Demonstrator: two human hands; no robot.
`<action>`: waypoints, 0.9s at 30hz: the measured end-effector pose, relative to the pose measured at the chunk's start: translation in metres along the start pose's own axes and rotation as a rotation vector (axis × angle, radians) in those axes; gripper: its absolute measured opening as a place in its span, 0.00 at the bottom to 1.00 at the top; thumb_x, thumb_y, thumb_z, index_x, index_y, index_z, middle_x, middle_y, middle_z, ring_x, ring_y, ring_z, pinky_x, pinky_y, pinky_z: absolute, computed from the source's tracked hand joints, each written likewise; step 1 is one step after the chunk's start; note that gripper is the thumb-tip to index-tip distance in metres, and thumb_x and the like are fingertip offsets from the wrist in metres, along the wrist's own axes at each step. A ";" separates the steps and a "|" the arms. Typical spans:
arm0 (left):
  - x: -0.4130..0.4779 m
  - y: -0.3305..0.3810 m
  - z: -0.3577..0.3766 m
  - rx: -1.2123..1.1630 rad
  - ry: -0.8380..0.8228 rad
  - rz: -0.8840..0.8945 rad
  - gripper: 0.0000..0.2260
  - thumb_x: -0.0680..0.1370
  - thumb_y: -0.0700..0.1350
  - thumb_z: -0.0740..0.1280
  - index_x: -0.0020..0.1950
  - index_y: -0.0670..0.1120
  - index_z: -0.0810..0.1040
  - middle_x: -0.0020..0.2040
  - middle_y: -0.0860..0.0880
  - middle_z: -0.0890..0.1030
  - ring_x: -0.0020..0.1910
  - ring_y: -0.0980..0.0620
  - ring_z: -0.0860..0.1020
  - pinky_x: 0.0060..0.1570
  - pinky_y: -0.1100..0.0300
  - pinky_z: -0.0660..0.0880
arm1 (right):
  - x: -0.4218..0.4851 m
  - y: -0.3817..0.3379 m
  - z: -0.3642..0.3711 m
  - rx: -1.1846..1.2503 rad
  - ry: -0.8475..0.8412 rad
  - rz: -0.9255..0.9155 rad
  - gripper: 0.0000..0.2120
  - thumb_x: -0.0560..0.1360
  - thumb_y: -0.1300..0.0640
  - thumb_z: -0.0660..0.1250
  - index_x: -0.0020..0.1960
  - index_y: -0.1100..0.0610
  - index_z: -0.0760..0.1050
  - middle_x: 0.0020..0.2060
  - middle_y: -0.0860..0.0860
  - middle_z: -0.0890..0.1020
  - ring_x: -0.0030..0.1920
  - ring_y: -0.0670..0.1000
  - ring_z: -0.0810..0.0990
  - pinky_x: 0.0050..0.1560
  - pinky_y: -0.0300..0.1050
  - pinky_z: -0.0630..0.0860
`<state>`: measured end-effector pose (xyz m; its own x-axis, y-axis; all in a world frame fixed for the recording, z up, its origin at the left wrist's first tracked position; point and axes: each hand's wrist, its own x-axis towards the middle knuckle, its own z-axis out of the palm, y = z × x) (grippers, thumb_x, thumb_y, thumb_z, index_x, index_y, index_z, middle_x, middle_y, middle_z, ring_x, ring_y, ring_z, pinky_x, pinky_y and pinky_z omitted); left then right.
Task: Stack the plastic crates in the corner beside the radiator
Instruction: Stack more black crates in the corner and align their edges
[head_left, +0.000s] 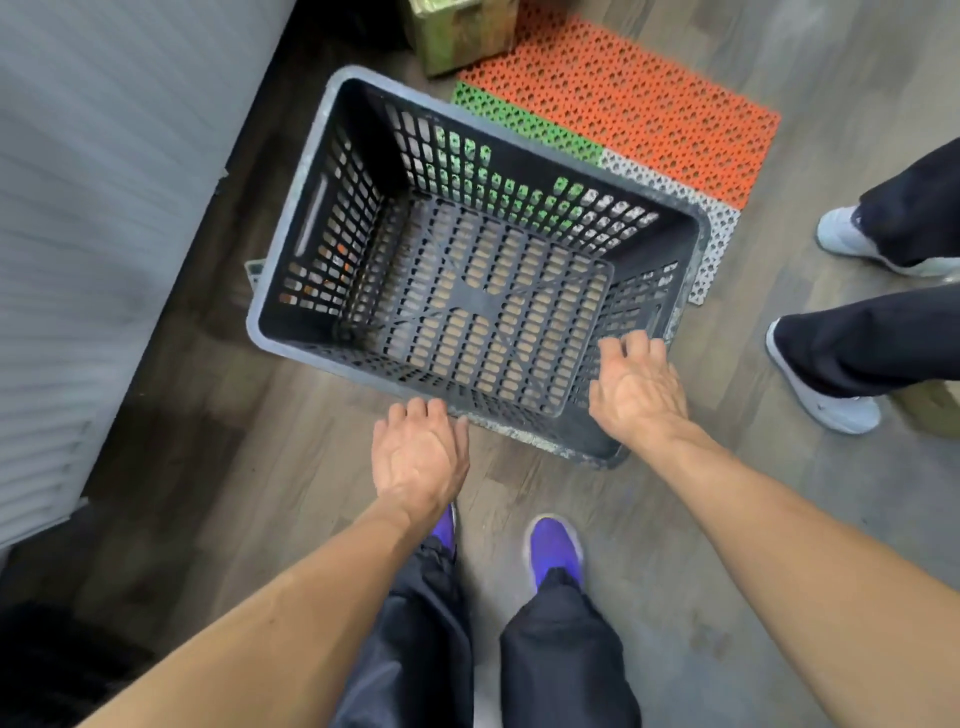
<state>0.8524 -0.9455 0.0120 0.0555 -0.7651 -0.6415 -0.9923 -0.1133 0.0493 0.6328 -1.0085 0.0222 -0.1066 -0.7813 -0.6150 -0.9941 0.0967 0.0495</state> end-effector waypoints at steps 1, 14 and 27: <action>0.002 0.005 -0.003 0.016 -0.011 -0.010 0.21 0.83 0.58 0.50 0.60 0.47 0.76 0.57 0.47 0.78 0.58 0.45 0.73 0.56 0.51 0.69 | 0.008 0.000 -0.008 -0.023 0.024 -0.023 0.19 0.78 0.57 0.63 0.67 0.58 0.68 0.63 0.57 0.69 0.63 0.58 0.67 0.61 0.53 0.70; 0.029 0.018 -0.010 -0.343 -0.129 -0.636 0.26 0.81 0.64 0.50 0.60 0.42 0.69 0.56 0.41 0.81 0.56 0.41 0.77 0.56 0.51 0.71 | 0.148 -0.038 -0.095 -0.330 0.186 -0.432 0.27 0.77 0.56 0.64 0.73 0.62 0.61 0.66 0.61 0.68 0.64 0.62 0.67 0.59 0.56 0.71; 0.038 0.056 0.007 -0.907 0.034 -0.920 0.19 0.80 0.43 0.62 0.66 0.37 0.60 0.53 0.39 0.79 0.53 0.37 0.77 0.46 0.53 0.68 | 0.190 -0.046 -0.118 -0.201 0.094 -0.390 0.18 0.77 0.65 0.61 0.66 0.67 0.65 0.61 0.64 0.70 0.60 0.63 0.71 0.60 0.57 0.70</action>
<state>0.7986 -0.9771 -0.0150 0.6904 -0.1915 -0.6976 -0.1605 -0.9808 0.1103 0.6553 -1.2344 -0.0038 0.2847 -0.7892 -0.5442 -0.9437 -0.3304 -0.0145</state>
